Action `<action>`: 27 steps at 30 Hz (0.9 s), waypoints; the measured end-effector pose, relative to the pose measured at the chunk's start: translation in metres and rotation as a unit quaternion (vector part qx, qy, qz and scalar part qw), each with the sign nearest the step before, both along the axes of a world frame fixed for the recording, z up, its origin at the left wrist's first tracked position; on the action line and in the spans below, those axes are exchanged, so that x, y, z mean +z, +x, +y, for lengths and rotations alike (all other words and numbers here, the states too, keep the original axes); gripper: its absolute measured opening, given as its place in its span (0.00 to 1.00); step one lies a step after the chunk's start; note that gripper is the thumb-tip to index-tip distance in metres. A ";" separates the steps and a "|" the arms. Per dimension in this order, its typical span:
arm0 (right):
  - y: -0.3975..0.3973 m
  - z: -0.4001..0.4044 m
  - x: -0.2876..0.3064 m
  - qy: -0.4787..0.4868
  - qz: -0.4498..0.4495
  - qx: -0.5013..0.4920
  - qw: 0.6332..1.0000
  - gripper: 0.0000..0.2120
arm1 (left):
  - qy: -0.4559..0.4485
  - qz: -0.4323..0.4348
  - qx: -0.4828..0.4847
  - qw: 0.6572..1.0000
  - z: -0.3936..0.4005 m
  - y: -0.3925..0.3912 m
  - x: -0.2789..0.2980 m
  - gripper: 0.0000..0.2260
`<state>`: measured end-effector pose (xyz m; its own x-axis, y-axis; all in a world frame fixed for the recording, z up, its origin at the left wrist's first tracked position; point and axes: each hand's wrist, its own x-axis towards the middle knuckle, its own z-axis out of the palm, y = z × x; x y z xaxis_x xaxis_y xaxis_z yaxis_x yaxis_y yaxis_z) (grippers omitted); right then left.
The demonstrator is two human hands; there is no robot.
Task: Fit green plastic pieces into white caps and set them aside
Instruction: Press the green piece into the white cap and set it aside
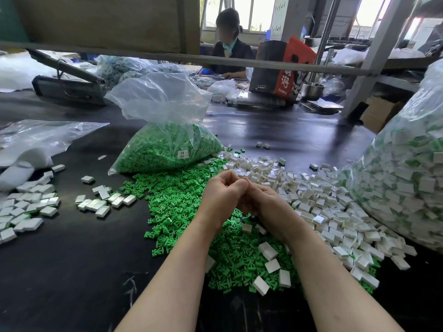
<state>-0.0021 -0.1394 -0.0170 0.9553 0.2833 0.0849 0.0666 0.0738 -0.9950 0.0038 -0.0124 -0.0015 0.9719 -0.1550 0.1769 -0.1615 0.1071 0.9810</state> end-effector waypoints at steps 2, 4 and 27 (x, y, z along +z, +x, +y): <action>0.001 -0.001 -0.001 0.000 0.000 0.005 1.000 0.19 | 0.004 -0.001 0.000 1.000 0.000 0.000 0.000 0.10; 0.001 -0.002 -0.002 -0.002 0.000 0.005 1.000 0.19 | 0.007 -0.003 0.001 1.000 0.000 0.001 0.000 0.11; -0.010 0.008 0.012 -0.086 -0.001 -0.037 0.996 0.26 | 0.008 0.009 0.018 1.000 0.010 0.001 0.003 0.08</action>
